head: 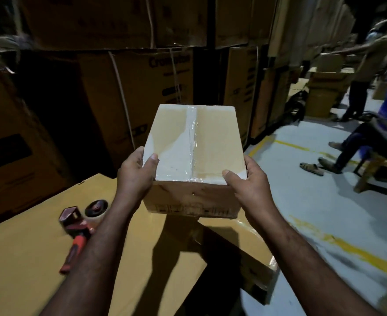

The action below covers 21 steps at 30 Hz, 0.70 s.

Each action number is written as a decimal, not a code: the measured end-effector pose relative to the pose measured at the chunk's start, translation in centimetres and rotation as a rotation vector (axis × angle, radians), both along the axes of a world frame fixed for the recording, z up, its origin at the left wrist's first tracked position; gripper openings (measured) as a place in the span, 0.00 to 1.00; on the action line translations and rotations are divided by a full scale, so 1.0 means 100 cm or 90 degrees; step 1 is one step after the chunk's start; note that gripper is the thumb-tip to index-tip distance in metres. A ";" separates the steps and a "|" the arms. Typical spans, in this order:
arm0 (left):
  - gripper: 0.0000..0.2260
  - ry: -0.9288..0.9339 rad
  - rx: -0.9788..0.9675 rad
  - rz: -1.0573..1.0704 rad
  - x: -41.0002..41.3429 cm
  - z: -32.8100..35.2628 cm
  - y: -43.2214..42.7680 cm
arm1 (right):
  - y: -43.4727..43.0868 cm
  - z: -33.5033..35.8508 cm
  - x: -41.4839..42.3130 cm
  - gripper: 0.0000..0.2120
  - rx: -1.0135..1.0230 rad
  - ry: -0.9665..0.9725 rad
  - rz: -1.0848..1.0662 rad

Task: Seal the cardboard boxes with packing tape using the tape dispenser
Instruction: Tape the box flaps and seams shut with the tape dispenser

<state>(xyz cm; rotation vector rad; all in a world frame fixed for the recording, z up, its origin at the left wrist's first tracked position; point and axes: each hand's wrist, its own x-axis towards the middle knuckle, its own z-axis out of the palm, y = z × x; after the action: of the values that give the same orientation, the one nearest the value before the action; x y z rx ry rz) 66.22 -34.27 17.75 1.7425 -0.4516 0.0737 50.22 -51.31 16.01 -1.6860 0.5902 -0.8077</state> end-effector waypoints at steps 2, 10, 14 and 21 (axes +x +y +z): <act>0.22 0.015 0.004 -0.015 0.026 -0.007 -0.019 | -0.016 -0.004 0.019 0.20 0.003 0.010 -0.016; 0.20 0.038 0.059 -0.051 0.108 -0.027 -0.090 | -0.082 -0.020 0.098 0.15 0.021 0.071 -0.069; 0.22 0.059 0.120 -0.055 0.150 -0.047 -0.124 | -0.116 -0.041 0.139 0.15 0.042 0.112 -0.070; 0.26 0.171 0.408 -0.108 0.234 -0.100 -0.181 | -0.199 -0.118 0.229 0.12 0.048 0.184 -0.015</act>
<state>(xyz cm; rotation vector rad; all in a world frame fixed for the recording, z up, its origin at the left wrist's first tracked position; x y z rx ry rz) 89.64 -52.42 7.74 2.2875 -0.4496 -0.4684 73.16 -71.17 4.22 -1.7417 0.8289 -0.5539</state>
